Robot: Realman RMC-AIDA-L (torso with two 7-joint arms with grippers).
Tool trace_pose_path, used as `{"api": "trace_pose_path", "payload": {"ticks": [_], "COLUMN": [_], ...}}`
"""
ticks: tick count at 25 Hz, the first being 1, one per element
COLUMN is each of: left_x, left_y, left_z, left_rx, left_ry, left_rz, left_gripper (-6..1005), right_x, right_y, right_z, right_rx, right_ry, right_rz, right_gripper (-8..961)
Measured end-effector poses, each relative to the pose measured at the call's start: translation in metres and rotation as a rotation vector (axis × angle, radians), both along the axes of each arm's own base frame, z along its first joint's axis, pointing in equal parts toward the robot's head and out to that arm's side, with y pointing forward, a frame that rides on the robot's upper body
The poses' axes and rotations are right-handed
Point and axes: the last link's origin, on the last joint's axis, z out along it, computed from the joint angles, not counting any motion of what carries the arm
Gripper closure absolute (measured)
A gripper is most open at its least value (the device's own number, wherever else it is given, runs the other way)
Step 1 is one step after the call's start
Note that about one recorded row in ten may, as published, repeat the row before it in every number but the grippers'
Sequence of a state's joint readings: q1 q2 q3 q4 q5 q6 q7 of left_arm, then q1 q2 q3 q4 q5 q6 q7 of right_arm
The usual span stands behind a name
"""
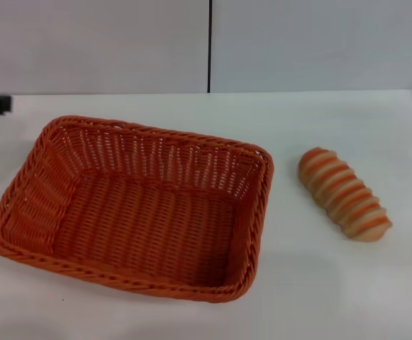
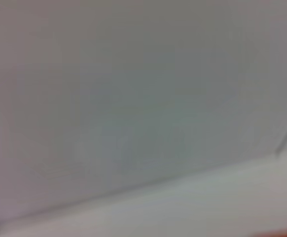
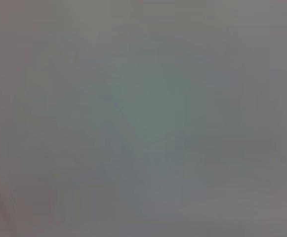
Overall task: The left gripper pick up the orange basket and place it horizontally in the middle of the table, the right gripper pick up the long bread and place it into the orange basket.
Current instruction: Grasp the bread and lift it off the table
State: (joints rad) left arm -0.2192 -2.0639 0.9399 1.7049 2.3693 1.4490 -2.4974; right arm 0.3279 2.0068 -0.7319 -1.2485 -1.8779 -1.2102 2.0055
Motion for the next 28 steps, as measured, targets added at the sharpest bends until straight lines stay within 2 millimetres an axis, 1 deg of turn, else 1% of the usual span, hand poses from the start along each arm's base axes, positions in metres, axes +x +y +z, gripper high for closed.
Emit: {"api": "trace_pose_path", "payload": {"ticks": [3, 4, 5, 7, 10, 13, 14, 15, 16, 17, 19, 20, 22, 25, 28], "left_x": [-0.014, -0.022, -0.022, -0.032, -0.048, -0.064, -0.07, -0.075, -0.075, -0.085, -0.088, -0.092, -0.094, -0.096, -0.1], "left_y": [-0.01, -0.018, -0.018, -0.028, -0.044, -0.058, -0.063, -0.068, -0.068, -0.077, -0.079, -0.083, -0.09, -0.098, -0.101], "left_z": [0.006, 0.009, 0.009, 0.008, 0.005, 0.001, -0.002, -0.005, -0.005, -0.013, -0.015, -0.019, -0.025, -0.031, -0.036], "left_rx": [0.097, 0.174, 0.174, 0.239, 0.346, 0.42, 0.434, 0.454, 0.454, 0.498, 0.508, 0.515, 0.515, 0.522, 0.534], "left_ry": [-0.041, -0.076, -0.076, -0.129, -0.232, -0.295, -0.301, -0.307, -0.307, -0.318, -0.317, -0.315, -0.287, -0.271, -0.297], "left_rz": [-0.11, -0.207, -0.207, -0.301, -0.415, -0.475, -0.493, -0.518, -0.518, -0.543, -0.546, -0.55, -0.587, -0.619, -0.602], "left_gripper": [183, 183, 183, 183, 183, 183, 183, 183, 183, 183, 183, 183, 183, 184, 184], "right_x": [-0.007, -0.013, -0.013, -0.019, -0.023, -0.025, -0.026, -0.026, -0.026, -0.027, -0.027, -0.027, -0.03, -0.033, -0.034], "right_y": [-0.002, -0.001, -0.001, 0.003, 0.007, 0.011, 0.014, 0.014, 0.015, 0.015, 0.015, 0.015, 0.014, 0.012, 0.009], "right_z": [0.005, 0.004, 0.004, -0.003, -0.022, -0.044, -0.057, -0.057, -0.064, -0.071, -0.084, -0.091, -0.102, -0.117, -0.131], "right_rx": [-0.159, -0.267, -0.267, -0.392, -0.554, -0.639, -0.676, -0.676, -0.701, -0.727, -0.78, -0.803, -0.836, -0.878, -0.922], "right_ry": [-0.007, -0.025, -0.025, -0.051, -0.094, -0.147, -0.173, -0.173, -0.179, -0.181, -0.184, -0.186, -0.186, -0.19, -0.202], "right_rz": [-0.104, -0.166, -0.166, -0.229, -0.305, -0.353, -0.373, -0.373, -0.379, -0.381, -0.383, -0.384, -0.377, -0.365, -0.366], "right_gripper": [306, 306, 306, 306, 306, 306, 306, 306, 306, 306, 306, 306, 306, 306, 306]}}
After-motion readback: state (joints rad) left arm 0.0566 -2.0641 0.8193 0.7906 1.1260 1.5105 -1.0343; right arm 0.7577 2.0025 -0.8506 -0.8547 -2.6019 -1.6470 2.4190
